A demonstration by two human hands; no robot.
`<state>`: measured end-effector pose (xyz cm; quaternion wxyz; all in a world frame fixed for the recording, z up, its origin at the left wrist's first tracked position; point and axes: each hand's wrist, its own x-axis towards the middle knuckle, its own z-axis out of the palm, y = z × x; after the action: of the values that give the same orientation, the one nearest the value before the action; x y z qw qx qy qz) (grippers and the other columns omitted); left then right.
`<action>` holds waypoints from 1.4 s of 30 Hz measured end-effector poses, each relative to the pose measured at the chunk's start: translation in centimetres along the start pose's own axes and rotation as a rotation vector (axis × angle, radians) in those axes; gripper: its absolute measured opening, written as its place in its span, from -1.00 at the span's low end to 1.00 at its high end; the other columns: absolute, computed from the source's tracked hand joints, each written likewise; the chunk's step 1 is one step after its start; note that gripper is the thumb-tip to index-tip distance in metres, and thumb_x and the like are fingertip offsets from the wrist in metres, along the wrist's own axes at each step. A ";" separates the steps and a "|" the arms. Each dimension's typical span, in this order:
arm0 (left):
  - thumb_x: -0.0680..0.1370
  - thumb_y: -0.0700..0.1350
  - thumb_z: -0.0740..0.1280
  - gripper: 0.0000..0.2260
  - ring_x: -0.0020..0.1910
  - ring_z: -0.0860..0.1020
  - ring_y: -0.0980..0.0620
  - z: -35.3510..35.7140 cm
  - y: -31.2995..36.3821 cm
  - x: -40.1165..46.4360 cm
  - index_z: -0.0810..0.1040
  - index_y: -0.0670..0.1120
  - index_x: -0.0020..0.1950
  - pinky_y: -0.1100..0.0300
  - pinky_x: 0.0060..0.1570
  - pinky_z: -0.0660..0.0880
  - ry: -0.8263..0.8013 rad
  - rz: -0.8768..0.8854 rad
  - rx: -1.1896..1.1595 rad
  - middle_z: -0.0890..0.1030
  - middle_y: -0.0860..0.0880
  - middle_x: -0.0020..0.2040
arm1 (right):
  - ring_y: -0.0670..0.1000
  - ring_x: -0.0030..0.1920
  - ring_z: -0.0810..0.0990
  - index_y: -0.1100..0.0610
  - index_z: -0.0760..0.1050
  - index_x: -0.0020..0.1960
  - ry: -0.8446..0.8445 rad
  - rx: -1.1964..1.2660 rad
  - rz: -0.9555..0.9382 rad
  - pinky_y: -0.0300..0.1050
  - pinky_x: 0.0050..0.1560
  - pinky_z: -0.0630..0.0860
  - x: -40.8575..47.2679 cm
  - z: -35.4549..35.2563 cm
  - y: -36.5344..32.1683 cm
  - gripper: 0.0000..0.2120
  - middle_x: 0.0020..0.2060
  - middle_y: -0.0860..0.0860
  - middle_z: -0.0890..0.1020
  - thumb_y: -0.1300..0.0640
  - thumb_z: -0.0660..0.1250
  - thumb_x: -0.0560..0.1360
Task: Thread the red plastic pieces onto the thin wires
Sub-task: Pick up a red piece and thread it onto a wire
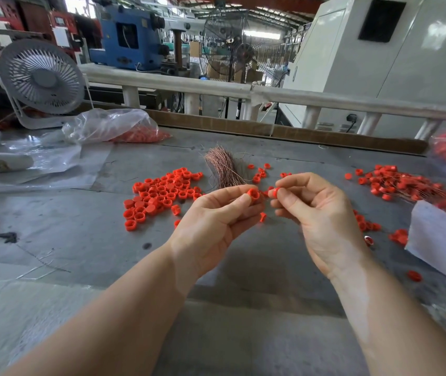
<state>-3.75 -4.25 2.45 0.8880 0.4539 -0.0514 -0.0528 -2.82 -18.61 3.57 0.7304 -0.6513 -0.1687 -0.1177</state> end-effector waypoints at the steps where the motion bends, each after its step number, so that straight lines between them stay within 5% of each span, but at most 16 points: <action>1: 0.51 -0.30 0.25 -0.87 -0.30 0.64 0.11 0.0 0.0 0.0 0.59 -0.19 -0.09 0.24 -0.18 0.61 -0.002 -0.001 0.000 0.67 -0.05 -0.28 | -0.10 -0.31 0.60 0.14 0.56 -0.17 -0.005 0.003 0.008 -0.31 -0.32 0.52 0.0 0.0 0.0 -0.82 -0.33 0.02 0.65 0.40 0.32 0.42; 5: 0.52 -0.31 0.24 -0.87 -0.28 0.64 0.11 0.1 0.0 0.0 0.58 -0.20 -0.07 0.25 -0.22 0.60 -0.016 -0.004 -0.006 0.68 -0.06 -0.26 | -0.09 -0.23 0.64 0.12 0.59 -0.12 -0.025 0.013 0.036 -0.29 -0.21 0.54 0.1 0.0 0.1 -0.80 -0.29 -0.01 0.69 0.26 0.42 0.25; 10: 0.47 -0.29 0.27 -0.87 -0.28 0.65 0.09 0.1 0.0 -0.1 0.61 -0.17 -0.12 0.25 -0.26 0.59 -0.004 0.001 -0.006 0.68 -0.07 -0.26 | -0.11 -0.31 0.62 0.10 0.61 -0.15 -0.006 0.017 0.014 -0.32 -0.36 0.51 -0.1 0.1 -0.2 -0.85 -0.34 0.00 0.68 0.18 0.37 0.28; 18: 0.37 -0.26 0.32 -0.88 -0.28 0.65 0.08 0.1 -0.1 -0.1 0.62 -0.16 -0.14 0.26 -0.27 0.59 0.002 0.040 0.016 0.68 -0.08 -0.27 | -0.09 -0.35 0.62 0.15 0.59 -0.20 -0.011 0.008 -0.026 -0.33 -0.41 0.49 -0.2 0.3 -0.3 -0.83 -0.35 0.02 0.67 0.39 0.33 0.40; 42: 0.29 -0.22 0.39 -0.87 -0.27 0.64 0.08 0.2 -0.3 -0.2 0.67 -0.10 -0.19 0.31 -0.27 0.55 0.022 0.165 0.068 0.68 -0.09 -0.24 | -0.19 -0.37 0.59 -0.02 0.59 -0.23 0.012 -0.310 -0.279 -0.40 -0.30 0.46 -0.3 0.7 0.4 -0.78 -0.35 -0.19 0.65 0.31 0.44 0.37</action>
<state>-3.97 -4.56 2.35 0.8738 0.4787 -0.0808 0.0272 -3.01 -17.85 3.13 0.5992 -0.7253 -0.2328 -0.2463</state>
